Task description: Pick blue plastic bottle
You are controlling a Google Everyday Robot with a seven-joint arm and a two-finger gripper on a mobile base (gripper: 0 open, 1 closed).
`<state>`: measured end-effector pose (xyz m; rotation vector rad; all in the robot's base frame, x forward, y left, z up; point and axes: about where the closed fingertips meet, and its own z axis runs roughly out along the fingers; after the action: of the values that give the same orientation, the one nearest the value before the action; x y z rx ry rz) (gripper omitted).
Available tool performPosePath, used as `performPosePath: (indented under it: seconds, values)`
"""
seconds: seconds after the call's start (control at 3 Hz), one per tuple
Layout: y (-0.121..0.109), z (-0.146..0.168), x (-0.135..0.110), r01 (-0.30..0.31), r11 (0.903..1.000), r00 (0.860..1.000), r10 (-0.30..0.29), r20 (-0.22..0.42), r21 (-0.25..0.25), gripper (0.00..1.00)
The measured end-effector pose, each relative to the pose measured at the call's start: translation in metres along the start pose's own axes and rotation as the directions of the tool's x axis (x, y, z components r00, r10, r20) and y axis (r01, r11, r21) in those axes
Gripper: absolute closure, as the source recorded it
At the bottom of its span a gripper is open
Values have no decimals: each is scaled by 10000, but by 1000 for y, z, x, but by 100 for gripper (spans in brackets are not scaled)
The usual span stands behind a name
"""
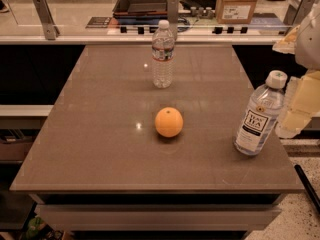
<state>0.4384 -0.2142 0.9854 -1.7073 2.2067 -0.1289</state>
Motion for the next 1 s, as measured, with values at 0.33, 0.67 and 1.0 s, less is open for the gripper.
performPosePath:
  seconds: [0.33,0.67,1.0]
  values:
    - [-3,-4,3,-46,10000,9999,45,108,83,0]
    - [-8,-12,14,-254,9995,9985,243,498,205,0]
    - [-13,-16,26,-455,9986,9925,421,1151,267,0]
